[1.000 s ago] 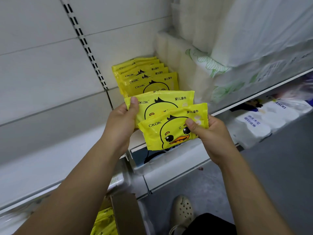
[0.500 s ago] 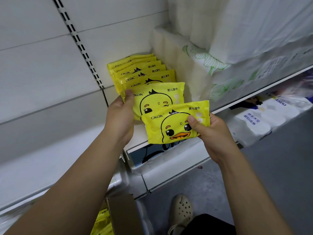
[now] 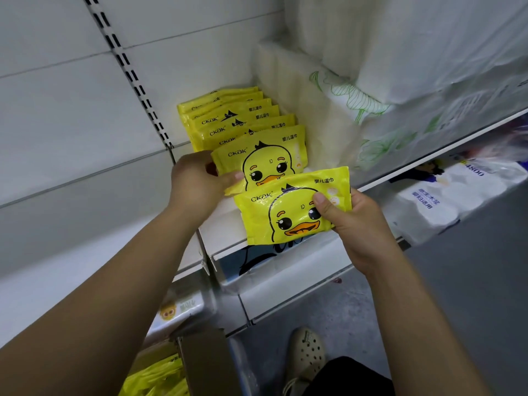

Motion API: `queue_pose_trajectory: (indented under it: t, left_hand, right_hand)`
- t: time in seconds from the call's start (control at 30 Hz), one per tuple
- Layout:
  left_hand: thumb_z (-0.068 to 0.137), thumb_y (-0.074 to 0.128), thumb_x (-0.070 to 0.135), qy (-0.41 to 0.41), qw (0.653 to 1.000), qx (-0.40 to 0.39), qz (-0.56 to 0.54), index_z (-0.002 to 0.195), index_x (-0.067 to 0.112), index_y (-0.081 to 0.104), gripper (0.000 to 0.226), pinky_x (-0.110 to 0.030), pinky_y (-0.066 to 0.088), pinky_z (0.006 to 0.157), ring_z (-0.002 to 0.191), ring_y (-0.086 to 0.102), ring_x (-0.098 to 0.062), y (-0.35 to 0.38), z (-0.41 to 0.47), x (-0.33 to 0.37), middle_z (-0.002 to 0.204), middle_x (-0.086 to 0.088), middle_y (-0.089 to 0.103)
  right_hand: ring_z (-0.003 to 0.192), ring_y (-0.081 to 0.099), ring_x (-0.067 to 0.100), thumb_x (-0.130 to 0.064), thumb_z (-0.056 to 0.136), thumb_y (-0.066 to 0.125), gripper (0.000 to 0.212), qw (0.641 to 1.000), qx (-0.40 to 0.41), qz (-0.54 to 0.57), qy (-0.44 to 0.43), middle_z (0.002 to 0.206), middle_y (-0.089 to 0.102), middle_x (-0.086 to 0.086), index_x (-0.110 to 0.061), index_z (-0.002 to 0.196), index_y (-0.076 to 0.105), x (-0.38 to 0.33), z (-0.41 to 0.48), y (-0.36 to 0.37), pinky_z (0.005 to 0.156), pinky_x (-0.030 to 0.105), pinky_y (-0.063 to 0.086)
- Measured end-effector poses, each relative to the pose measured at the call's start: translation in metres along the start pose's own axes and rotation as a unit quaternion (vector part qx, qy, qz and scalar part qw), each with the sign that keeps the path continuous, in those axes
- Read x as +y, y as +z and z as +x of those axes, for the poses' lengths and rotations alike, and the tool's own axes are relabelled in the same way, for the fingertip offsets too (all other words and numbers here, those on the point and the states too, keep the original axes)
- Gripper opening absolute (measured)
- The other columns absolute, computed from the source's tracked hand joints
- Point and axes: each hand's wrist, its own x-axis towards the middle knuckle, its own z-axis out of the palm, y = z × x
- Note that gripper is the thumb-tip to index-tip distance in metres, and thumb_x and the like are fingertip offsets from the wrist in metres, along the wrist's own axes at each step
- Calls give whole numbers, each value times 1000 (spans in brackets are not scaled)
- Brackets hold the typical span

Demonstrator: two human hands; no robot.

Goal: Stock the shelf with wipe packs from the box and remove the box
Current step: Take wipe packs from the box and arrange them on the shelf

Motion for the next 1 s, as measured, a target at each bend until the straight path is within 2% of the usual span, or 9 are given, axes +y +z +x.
queue_pose_trajectory:
  t: [0.07, 0.17, 0.3, 0.4, 0.47, 0.53, 0.7, 0.87, 1.0]
  left_hand:
    - [77, 87, 32, -13, 1000, -5, -15, 82, 20, 72, 19, -37, 60, 74, 75, 73, -30, 4, 4, -1, 76, -4, 73]
    - [72, 87, 40, -32, 997, 47, -53, 91, 12, 73, 36, -47, 60, 80, 79, 73, -27, 4, 2, -12, 84, -4, 75]
    - [87, 78, 37, -46, 984, 136, -107, 105, 15, 66, 30, -16, 52, 78, 77, 63, 5, -5, -42, -2, 90, 5, 69]
    - [76, 75, 51, -115, 968, -37, -221, 116, 16, 66, 54, -22, 55, 84, 92, 71, -7, -9, -80, 6, 100, 0, 75]
    - [74, 79, 41, -129, 951, -141, -244, 120, 18, 66, 54, -25, 55, 91, 102, 73, -10, -10, -91, 6, 109, 4, 77]
    - [81, 81, 21, -116, 947, -165, -249, 119, 16, 69, 40, -25, 56, 93, 105, 73, -13, -11, -92, 9, 110, 4, 77]
    - [82, 81, 8, -133, 944, -143, -266, 116, 11, 70, 36, -34, 58, 93, 99, 76, -19, -10, -86, 10, 105, -1, 79]
    - [81, 81, 5, -120, 952, -82, -271, 111, 8, 70, 32, -29, 60, 83, 92, 77, -20, -7, -81, 13, 99, -3, 79]
    - [79, 83, 3, -82, 965, -18, -249, 107, 7, 70, 31, -24, 60, 83, 90, 76, -16, 1, -73, 8, 100, -4, 79]
  right_hand:
    - [99, 73, 31, -19, 89, 73, 16, 1000, 4, -1, 0, 101, 77, 12, -13, 104, 73, 0, 0, 0, 97, 53, 55]
    - [88, 72, 24, -20, 88, 73, 14, 1000, 4, -4, -2, 96, 77, 11, -13, 101, 73, 0, 0, 0, 96, 53, 56]
    - [95, 73, 25, -31, 77, 76, 33, 1000, 0, 14, 4, 101, 77, 10, -13, 105, 72, -3, 0, 0, 97, 54, 55]
    - [103, 72, 29, -31, 74, 76, 37, 999, -4, 37, 6, 106, 77, 8, -16, 107, 70, -4, -2, 4, 99, 52, 54]
    - [100, 72, 28, -30, 75, 75, 36, 998, -12, 54, 5, 106, 76, 8, -16, 108, 69, -4, -3, 8, 96, 51, 56]
    - [97, 71, 28, -28, 77, 75, 37, 998, -18, 67, 1, 108, 75, 12, -14, 110, 69, -4, -6, 14, 92, 49, 58]
    - [94, 73, 22, -23, 83, 77, 28, 998, 7, 58, -8, 104, 77, 7, -15, 110, 71, -7, -9, 24, 88, 44, 59]
    - [94, 74, 16, -14, 87, 77, 27, 996, 51, 32, -67, 101, 78, 0, -14, 112, 70, -8, -7, 29, 78, 29, 60]
    - [96, 71, 8, -21, 86, 80, 33, 985, 92, -60, -130, 105, 76, -4, -15, 115, 68, -5, -3, 32, 83, 24, 57]
